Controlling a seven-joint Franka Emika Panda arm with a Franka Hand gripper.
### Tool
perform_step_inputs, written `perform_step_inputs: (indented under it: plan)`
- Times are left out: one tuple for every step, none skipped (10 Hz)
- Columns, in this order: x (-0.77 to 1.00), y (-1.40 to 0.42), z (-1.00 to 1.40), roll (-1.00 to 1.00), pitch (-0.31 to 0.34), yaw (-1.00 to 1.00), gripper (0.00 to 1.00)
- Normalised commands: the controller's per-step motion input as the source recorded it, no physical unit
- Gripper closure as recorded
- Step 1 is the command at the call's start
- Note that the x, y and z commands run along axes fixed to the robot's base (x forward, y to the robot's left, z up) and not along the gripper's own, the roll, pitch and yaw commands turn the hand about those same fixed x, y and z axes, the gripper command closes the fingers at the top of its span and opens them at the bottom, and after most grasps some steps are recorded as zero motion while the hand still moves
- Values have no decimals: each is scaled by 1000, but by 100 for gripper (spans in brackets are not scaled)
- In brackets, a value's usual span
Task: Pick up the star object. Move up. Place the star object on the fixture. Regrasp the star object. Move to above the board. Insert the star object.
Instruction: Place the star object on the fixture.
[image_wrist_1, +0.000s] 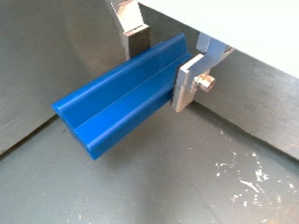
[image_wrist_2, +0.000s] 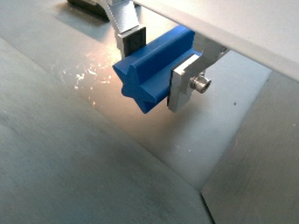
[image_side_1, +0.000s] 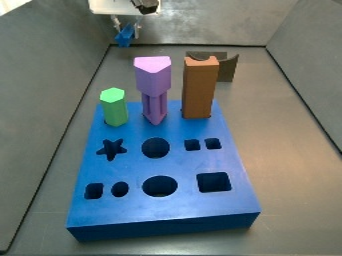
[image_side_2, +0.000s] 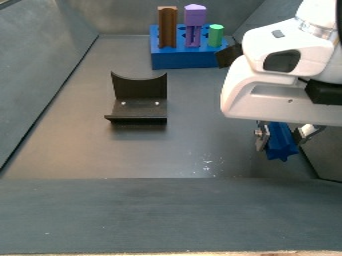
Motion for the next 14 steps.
perform_step_inputs:
  plan:
    - [-14,0,1000,7,66,-14,100]
    - [-17,1,1000,13,103,-23,100]
    - [-18,1,1000,16,120,-26,100]
    - [-19,2,1000,21,149,-30,100]
    - [-23,2,1000,24,165,-30,100]
    - [-23,2,1000,28,167,-25,100]
    - [-24,1,1000,30,168,-25,100]
    - [-25,1,1000,34,171,-25,100]
    - [-25,0,1000,39,172,-25,100]
    - [-27,0,1000,40,174,-25,100]
    - [-27,0,1000,40,175,-24,100]
    - [-27,-1,1000,40,175,-24,100]
    - [-27,-1,1000,40,176,-24,100]
    - [-27,-1,1000,40,176,-24,100]
